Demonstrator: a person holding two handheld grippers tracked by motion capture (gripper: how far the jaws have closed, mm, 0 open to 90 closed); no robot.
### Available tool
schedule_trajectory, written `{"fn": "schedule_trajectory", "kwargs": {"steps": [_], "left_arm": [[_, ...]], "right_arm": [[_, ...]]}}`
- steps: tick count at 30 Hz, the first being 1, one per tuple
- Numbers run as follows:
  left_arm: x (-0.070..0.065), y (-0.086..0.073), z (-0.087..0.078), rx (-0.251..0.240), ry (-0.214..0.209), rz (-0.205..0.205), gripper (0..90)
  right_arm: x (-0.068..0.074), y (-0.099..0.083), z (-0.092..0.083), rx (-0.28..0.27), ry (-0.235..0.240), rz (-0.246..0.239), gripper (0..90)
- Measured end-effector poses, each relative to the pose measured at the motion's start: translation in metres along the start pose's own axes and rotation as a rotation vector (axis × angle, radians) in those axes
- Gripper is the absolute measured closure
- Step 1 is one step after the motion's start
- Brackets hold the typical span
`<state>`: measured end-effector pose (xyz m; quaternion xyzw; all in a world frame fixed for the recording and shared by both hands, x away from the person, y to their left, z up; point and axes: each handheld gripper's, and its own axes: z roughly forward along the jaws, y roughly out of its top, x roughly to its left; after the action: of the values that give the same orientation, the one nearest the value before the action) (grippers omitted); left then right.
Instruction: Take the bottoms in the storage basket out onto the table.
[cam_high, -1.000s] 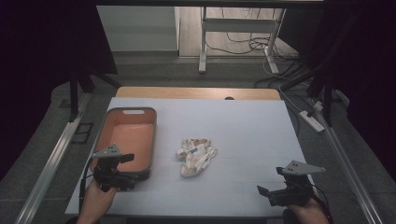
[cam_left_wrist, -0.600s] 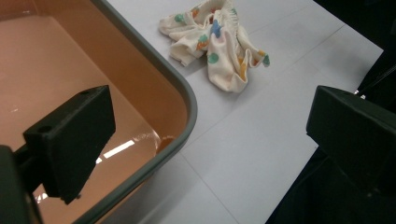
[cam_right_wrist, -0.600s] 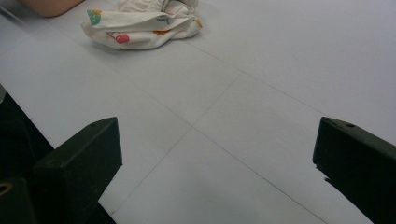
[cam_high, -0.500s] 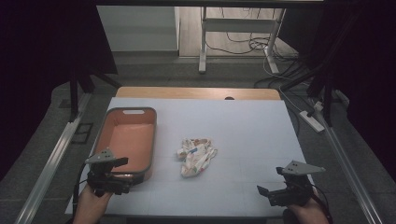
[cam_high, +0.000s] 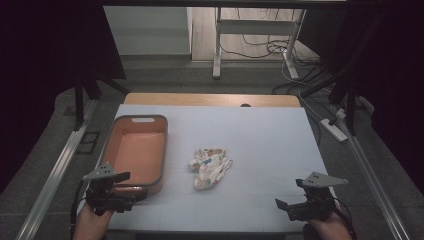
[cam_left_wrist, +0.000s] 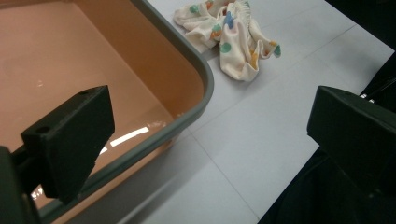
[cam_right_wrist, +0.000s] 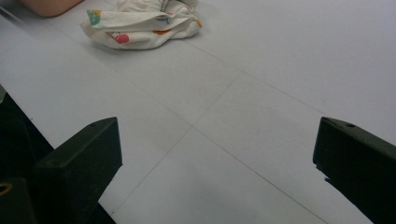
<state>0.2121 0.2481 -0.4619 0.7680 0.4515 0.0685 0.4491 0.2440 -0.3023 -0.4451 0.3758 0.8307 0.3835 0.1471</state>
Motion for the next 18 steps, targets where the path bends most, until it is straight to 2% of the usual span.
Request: {"fn": "schedule_trajectory", "kwargs": {"steps": [18], "left_arm": [[0.003,-0.023,-0.019,0.012,0.044,-0.04,1.9]], "right_arm": [[0.0,0.0,0.0,0.003,-0.001,0.0,1.9]]}}
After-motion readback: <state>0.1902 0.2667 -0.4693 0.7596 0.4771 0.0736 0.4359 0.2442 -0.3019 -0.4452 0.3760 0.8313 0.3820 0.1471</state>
